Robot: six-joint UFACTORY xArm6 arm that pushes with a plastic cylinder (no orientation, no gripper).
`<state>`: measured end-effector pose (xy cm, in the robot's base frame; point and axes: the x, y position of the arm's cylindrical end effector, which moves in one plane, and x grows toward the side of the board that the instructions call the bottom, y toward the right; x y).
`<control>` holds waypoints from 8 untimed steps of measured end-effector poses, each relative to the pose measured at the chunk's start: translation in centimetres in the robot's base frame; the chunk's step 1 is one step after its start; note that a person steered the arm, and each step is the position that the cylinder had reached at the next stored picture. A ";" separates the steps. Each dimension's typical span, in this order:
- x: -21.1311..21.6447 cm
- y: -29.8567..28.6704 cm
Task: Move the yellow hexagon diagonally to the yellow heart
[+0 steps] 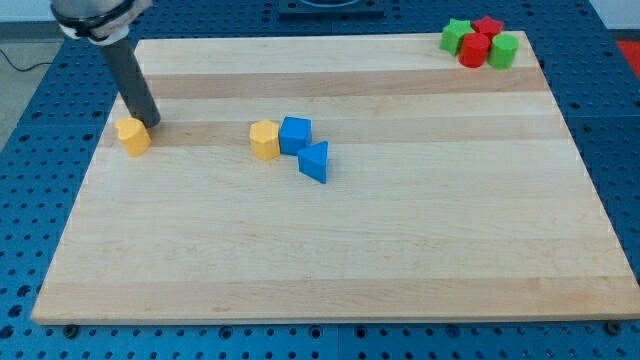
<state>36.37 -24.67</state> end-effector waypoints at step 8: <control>4.6 7.7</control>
<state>40.97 -16.96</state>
